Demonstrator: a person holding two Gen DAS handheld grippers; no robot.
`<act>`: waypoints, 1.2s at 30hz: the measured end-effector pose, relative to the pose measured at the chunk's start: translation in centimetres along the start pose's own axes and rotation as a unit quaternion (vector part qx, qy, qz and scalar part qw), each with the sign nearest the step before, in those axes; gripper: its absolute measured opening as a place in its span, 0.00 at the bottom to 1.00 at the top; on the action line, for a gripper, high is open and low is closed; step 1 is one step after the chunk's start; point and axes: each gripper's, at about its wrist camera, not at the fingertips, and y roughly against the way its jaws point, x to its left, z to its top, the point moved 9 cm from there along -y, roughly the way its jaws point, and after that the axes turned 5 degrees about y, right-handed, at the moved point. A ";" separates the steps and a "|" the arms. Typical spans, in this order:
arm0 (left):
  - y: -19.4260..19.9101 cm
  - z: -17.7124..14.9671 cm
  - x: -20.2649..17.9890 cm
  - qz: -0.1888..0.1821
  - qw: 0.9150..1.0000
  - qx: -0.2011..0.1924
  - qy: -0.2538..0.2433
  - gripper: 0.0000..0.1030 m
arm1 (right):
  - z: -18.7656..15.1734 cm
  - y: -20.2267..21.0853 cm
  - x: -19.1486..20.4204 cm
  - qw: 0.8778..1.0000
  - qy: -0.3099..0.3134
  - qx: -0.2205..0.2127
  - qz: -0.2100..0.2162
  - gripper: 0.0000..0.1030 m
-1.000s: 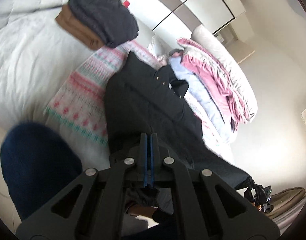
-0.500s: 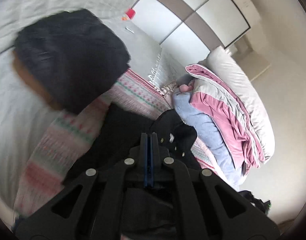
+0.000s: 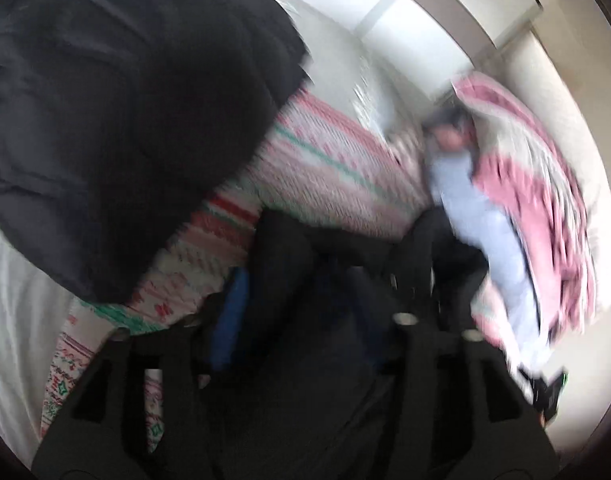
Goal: Fold large clothes
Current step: 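Lay the hem over the coat and open the left tool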
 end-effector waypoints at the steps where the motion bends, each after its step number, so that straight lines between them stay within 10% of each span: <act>1: -0.6 -1.2 -0.7 -0.001 1.000 0.017 -0.024 0.57 | -0.6 -0.4 0.0 1.000 0.024 0.011 -0.008 0.59; 12: -4.0 -6.6 -4.4 0.093 0.962 0.040 -0.253 0.65 | -4.8 -1.9 3.3 0.966 0.255 0.027 -0.041 0.59; 17: -5.7 -5.8 -3.5 0.117 0.962 0.029 -0.245 0.63 | -4.4 -4.4 2.7 0.961 0.262 0.034 -0.084 0.49; 19: -5.9 -5.6 -3.7 0.124 0.960 0.018 -0.249 0.13 | -3.9 -4.7 2.4 0.963 0.252 0.036 -0.090 0.13; 20: -6.2 -5.6 -3.8 0.136 0.957 0.022 -0.254 0.06 | -3.7 -4.5 2.4 0.963 0.249 0.031 -0.095 0.10; 36: 6.0 5.9 -7.8 0.022 0.969 -0.200 -0.140 0.05 | 6.1 5.7 7.7 0.966 0.185 -0.173 -0.051 0.04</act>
